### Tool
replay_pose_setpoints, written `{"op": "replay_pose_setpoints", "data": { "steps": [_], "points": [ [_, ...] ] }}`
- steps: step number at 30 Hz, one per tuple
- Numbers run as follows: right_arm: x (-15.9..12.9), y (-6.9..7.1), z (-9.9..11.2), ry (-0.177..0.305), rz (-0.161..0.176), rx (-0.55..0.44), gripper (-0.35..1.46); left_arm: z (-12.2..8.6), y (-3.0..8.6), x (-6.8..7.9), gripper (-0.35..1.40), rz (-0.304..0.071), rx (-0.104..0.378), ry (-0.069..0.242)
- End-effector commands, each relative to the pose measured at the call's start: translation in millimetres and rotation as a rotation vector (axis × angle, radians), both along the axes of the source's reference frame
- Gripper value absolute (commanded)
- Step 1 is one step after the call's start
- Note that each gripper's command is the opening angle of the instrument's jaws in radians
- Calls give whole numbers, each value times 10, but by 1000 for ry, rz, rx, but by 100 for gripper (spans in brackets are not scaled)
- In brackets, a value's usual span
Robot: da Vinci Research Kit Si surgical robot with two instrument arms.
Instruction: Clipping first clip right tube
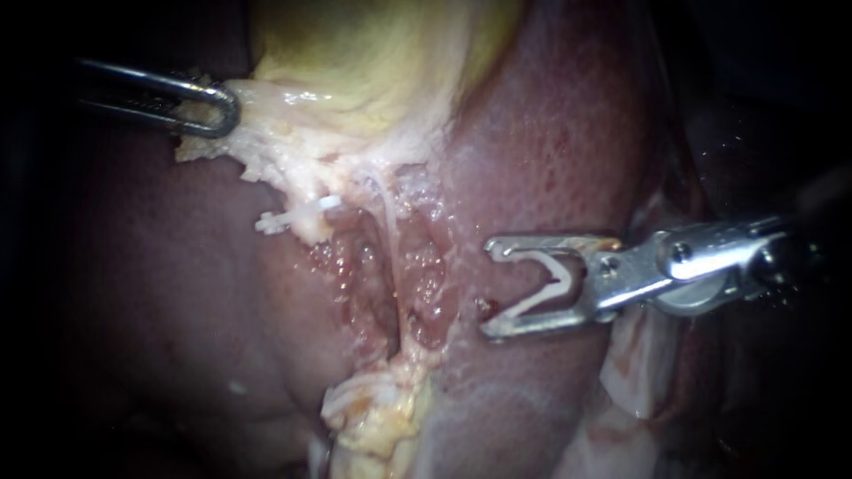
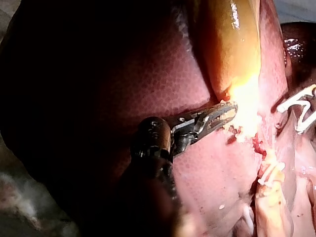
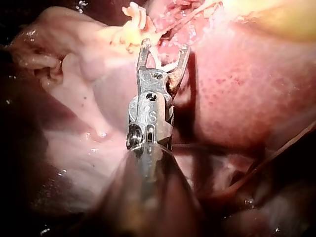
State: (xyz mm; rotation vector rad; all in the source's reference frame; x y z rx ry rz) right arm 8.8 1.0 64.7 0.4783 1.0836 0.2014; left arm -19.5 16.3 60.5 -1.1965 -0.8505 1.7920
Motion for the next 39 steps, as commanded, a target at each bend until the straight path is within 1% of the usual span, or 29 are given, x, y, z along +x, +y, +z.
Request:
{"op": "replay_pose_setpoints", "data": {
  "steps": [1,3,7,8,9,11,14,16,18,19,20,23,25,26,32,36,38,39],
  "points": [
    [7,-1,4,1,3,21,48,0,0,0,-35,0,0,0],
    [18,-3,10,7,8,52,48,0,0,0,-35,0,0,0],
    [42,-7,21,43,16,112,48,0,0,0,-35,0,0,0],
    [49,-10,24,62,13,133,48,0,0,0,-35,0,0,1],
    [54,-12,26,77,-1,151,48,0,0,0,-35,0,0,1],
    [66,-16,32,103,-9,172,48,0,0,0,-35,0,0,1],
    [82,-23,41,130,-18,199,48,0,0,0,-35,0,0,1],
    [90,-26,46,149,-31,204,48,0,-1,0,-35,0,0,1],
    [97,-30,49,184,-41,209,49,0,-1,0,-35,0,0,1],
    [99,-32,50,200,-40,219,49,0,-1,0,-35,0,0,1],
    [99,-33,50,218,-34,227,49,0,-1,0,-35,0,0,1],
    [99,-35,47,250,-6,238,49,0,-1,0,-35,0,0,1],
    [99,-36,45,243,27,240,49,0,-1,0,-35,0,0,1],
    [99,-36,45,241,34,238,49,0,-1,0,-35,0,0,1],
    [87,-32,47,241,36,239,48,0,-1,0,-35,-1,0,1],
    [64,-24,37,247,33,248,46,-1,-1,0,-35,0,0,1],
    [52,-17,29,239,35,251,45,-1,-1,1,-35,0,0,0],
    [47,-14,26,227,36,250,45,-1,-1,1,-35,0,0,0]
  ]
}}
